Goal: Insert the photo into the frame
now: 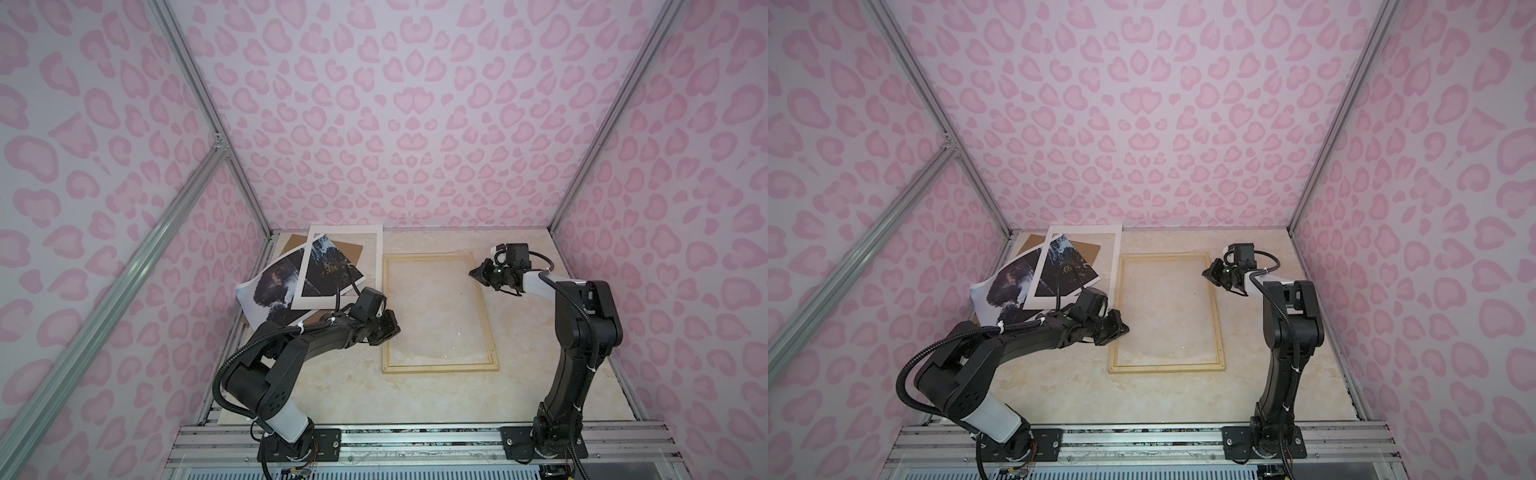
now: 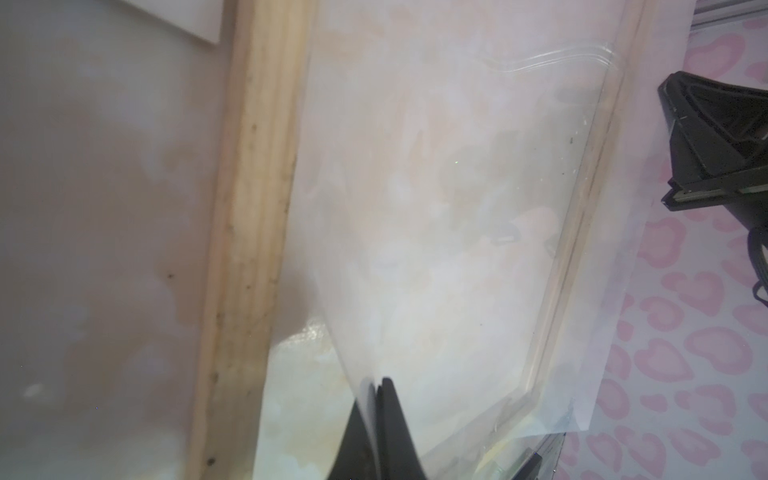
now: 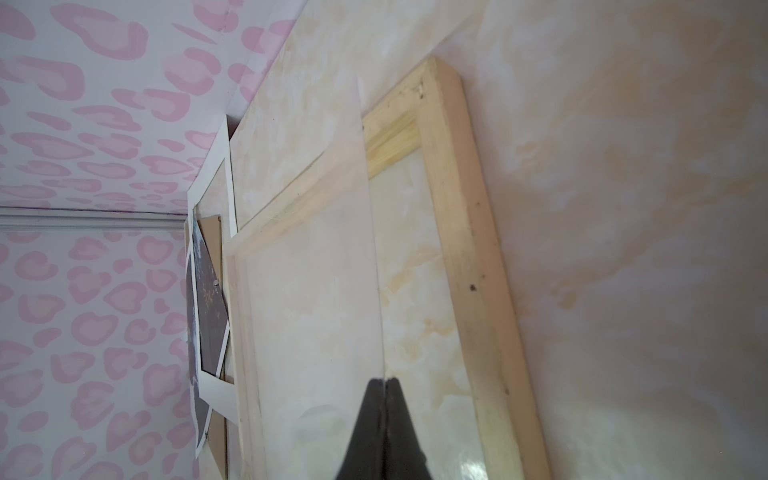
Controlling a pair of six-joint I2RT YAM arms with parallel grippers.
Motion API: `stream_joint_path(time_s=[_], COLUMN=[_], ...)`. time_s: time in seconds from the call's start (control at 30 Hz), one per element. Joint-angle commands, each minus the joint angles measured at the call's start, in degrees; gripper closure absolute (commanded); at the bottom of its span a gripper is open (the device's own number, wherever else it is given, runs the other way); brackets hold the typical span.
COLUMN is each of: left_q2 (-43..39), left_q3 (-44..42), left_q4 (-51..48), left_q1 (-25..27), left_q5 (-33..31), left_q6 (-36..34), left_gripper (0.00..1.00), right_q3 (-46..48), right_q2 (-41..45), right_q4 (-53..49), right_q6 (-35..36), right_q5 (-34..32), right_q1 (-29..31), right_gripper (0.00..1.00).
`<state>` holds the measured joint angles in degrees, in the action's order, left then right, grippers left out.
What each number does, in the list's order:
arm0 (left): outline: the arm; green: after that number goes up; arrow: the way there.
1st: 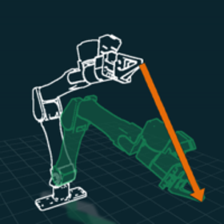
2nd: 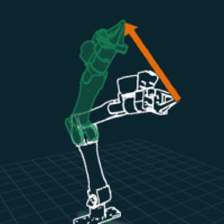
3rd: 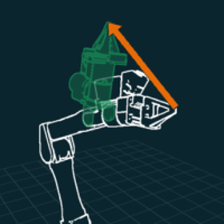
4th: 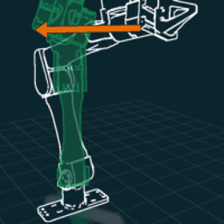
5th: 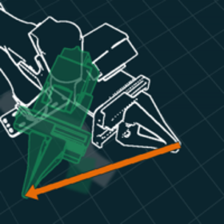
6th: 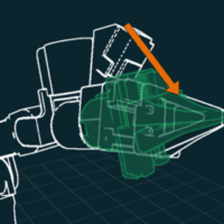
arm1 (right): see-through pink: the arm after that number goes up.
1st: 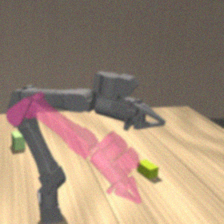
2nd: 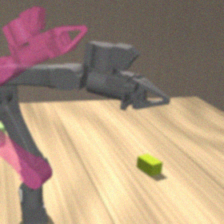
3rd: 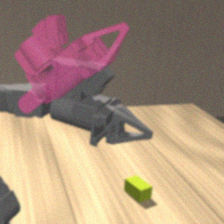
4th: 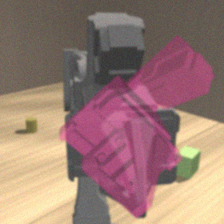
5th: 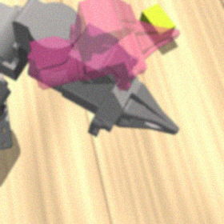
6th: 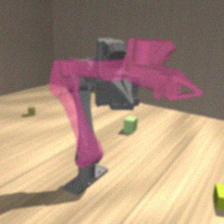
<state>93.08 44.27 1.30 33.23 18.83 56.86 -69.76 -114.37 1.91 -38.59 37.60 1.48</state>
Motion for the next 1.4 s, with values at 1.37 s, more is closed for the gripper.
stream_joint_path(time_s=[1.37], left_q2=[-6.63], left_q3=[0.79], left_q4=[-6.73], left_q1=[2.97], left_q5=[-5.93], left_q6=[-0.93], left_gripper=[0.97], right_q3=[2.67], right_q2=[3.16], right_q4=[3.25], right_q6=[0.18], right_q5=[1.8], right_q1=[0.19], right_gripper=[1.0])
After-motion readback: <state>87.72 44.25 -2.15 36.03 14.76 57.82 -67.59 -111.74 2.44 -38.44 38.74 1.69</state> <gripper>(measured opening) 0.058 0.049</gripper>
